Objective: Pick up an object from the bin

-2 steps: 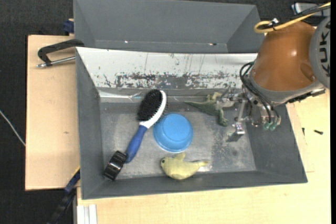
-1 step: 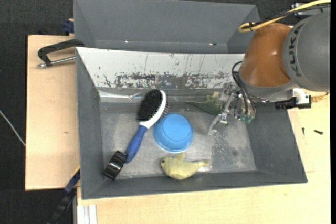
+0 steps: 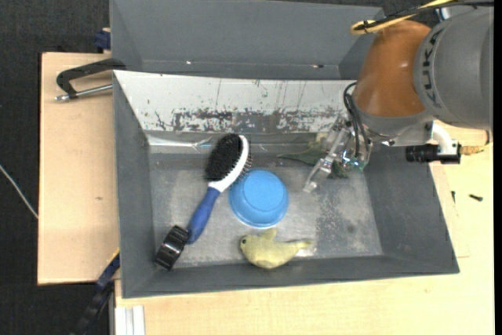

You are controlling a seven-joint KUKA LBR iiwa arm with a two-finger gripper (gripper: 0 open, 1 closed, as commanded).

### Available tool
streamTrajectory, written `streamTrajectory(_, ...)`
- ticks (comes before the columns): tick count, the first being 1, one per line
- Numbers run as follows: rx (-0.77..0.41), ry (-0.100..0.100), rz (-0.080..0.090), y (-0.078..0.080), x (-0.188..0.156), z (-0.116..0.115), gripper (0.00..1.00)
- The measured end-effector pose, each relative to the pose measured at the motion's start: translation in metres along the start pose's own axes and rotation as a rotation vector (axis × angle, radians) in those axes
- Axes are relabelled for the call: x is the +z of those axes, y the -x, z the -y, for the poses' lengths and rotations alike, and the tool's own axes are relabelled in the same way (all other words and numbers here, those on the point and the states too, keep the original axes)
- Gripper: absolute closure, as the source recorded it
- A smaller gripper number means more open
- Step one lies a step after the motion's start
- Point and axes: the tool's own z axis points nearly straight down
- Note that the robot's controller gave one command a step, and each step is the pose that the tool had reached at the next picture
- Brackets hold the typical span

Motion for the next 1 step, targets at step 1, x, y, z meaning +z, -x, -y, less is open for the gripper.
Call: streamTrajectory(1,0.248,0.004,0.008,0.0008,0.0087,-0.0087,0.0)
